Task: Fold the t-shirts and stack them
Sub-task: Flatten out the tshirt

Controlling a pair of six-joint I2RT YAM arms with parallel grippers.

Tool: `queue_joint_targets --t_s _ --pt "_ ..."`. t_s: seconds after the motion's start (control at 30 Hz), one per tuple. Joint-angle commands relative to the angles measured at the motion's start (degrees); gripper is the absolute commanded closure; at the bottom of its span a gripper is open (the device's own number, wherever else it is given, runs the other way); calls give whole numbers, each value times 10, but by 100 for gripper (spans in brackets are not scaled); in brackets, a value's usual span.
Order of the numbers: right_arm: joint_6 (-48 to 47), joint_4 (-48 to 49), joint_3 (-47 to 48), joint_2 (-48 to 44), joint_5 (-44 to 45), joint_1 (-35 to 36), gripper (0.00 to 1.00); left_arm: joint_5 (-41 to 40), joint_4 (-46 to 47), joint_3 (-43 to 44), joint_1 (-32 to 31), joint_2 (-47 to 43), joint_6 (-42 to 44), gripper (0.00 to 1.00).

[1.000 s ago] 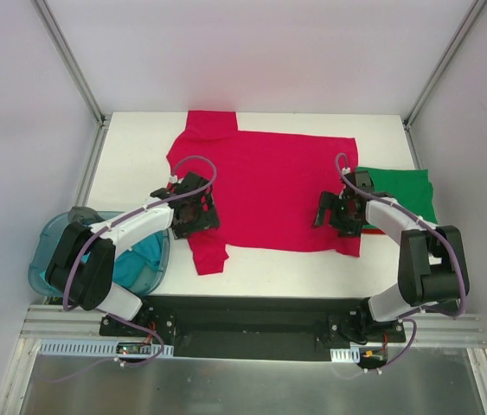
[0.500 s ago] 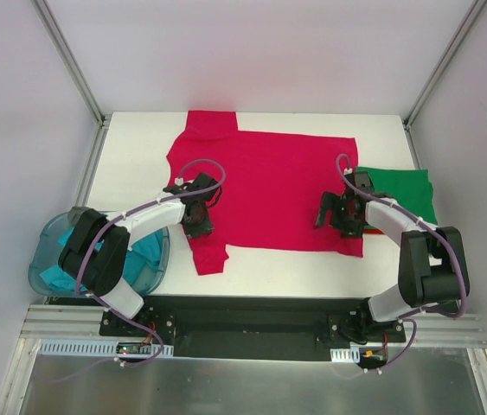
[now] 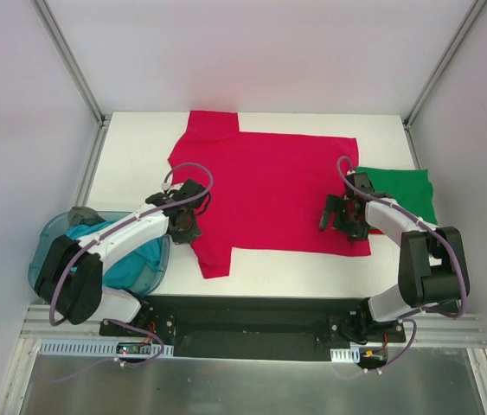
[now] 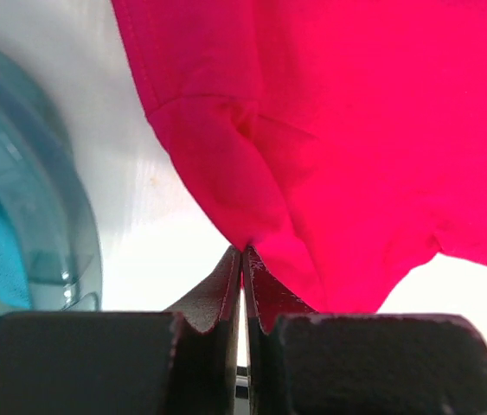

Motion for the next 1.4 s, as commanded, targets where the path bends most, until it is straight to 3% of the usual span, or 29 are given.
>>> queue_joint_targets --t_s 0.0,0.1,0.27,0.6,0.7,0.83,1.13,1.2,1.37 --pt "6 -47 -11 12 33 0 4 -17 -35 -20 -5 -44 -6 98" --pt "7 -49 -9 15 34 -1 4 10 -35 -21 -5 -46 6 95" --pt "9 -59 -5 19 42 0 4 22 -44 -23 -5 -48 12 97" --pt "7 -69 5 14 59 -2 4 -24 -107 7 -5 -86 26 99" --pt "6 -66 3 12 55 -2 4 -14 -110 14 -5 -91 31 90" --pt "0 -60 2 8 46 0 4 8 -110 24 -9 -90 35 53" --pt "-19 -25 -3 -20 -15 18 4 20 -104 34 -69 -128 16 19" --pt "-25 -20 1 -35 -25 31 4 22 -91 17 -93 -147 0 1" --pt "-30 -17 16 -85 -65 68 4 45 -2 -69 -136 -197 -42 1"
